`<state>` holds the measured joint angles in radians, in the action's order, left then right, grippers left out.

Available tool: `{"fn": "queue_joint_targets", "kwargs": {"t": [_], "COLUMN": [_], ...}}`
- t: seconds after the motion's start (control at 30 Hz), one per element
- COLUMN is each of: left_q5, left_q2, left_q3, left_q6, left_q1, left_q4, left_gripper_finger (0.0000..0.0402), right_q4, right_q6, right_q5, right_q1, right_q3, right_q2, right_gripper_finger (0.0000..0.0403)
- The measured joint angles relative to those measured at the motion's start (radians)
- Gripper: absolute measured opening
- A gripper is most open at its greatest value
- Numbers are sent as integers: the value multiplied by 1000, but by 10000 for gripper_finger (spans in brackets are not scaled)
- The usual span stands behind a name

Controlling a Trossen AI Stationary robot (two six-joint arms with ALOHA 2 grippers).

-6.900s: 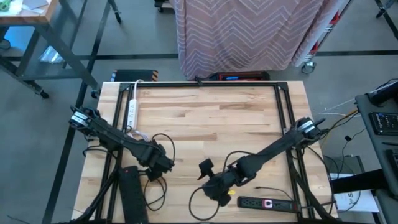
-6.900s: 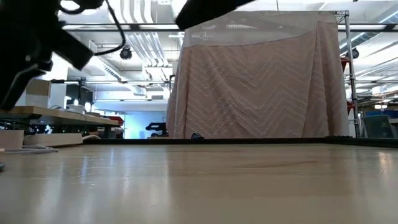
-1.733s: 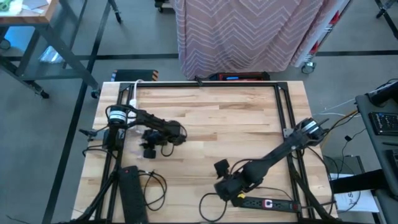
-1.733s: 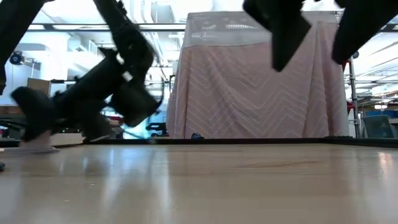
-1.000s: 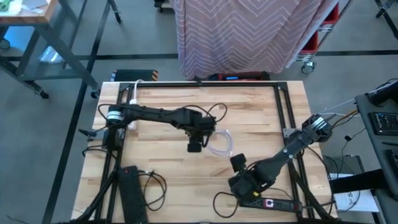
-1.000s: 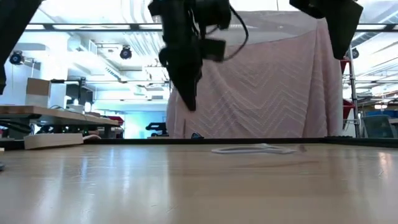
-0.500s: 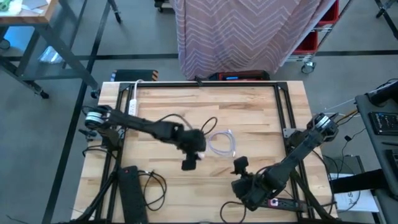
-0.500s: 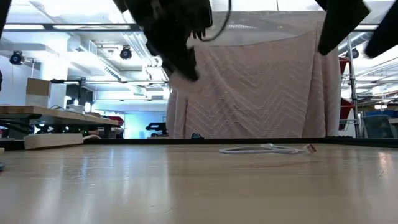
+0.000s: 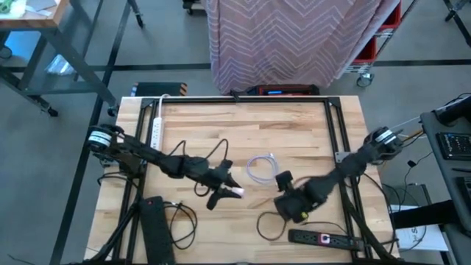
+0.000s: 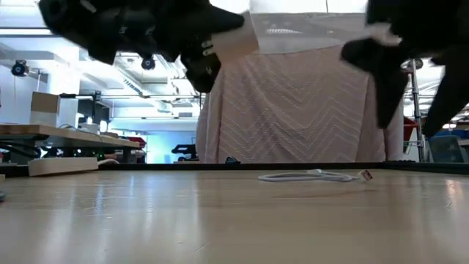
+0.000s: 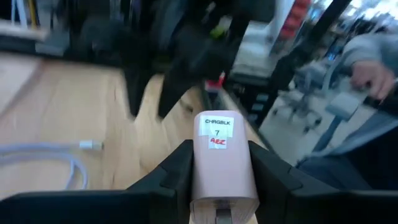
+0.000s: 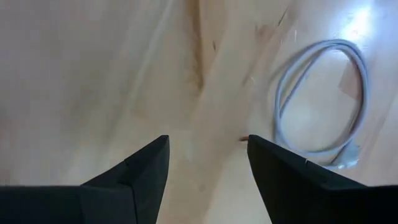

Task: Insert USB
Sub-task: Insert the white charger cable into the pink charger adapter

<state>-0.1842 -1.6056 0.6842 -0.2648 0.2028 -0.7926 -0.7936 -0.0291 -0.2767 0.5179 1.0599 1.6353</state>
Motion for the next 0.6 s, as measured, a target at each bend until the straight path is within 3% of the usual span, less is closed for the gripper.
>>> {"fn": "queue_joint_targets", "kwargs": {"t": [0.27, 0.6], "left_q5": [-152, -257], "left_q2": [-28, -28], "left_q3": [-65, -55], "left_q6": [22, 48], "left_q1": [32, 22], "left_q4": [-188, -203], "left_gripper_finger": [102, 102], "right_q4": [-1, 41], "right_q6": [296, 433], "right_q5": [25, 116], "right_q1": [-138, -246], "right_q3": [-18, -59], "right_q2": [41, 42], "right_gripper_finger": [220, 207]}}
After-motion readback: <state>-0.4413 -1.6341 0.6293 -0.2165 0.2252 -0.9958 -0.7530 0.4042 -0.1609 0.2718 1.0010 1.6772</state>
